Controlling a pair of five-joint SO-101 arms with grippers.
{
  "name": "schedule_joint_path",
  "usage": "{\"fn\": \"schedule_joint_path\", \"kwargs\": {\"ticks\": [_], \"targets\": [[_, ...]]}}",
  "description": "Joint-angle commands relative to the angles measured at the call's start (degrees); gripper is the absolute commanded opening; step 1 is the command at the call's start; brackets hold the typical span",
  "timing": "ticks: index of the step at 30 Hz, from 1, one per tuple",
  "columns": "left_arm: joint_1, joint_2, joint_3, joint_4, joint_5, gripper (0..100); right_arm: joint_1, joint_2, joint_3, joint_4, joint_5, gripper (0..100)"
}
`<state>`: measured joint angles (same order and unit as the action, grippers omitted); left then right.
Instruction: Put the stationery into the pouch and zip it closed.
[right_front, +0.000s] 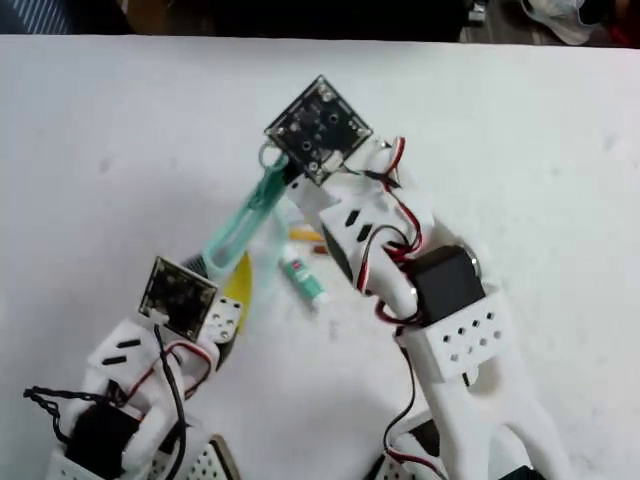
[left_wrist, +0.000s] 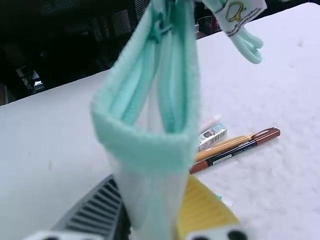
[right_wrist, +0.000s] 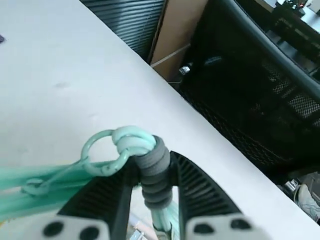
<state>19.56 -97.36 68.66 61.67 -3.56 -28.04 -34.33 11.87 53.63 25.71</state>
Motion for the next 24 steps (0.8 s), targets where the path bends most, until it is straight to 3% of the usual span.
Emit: {"fn": "schedule_joint_path", "kwargs": {"ticks": [1, 24], "targets": [[0.9, -0.1, -1.9, 1.7, -0.9, 2, 3.6, 1.5, -1.1, -2.1, -0.6, 1.6], [0.9, -0.1, -0.6, 1.2, -1.1, 2, 8.4, 5.8, -0.9, -6.8, -0.7, 1.6]]}}
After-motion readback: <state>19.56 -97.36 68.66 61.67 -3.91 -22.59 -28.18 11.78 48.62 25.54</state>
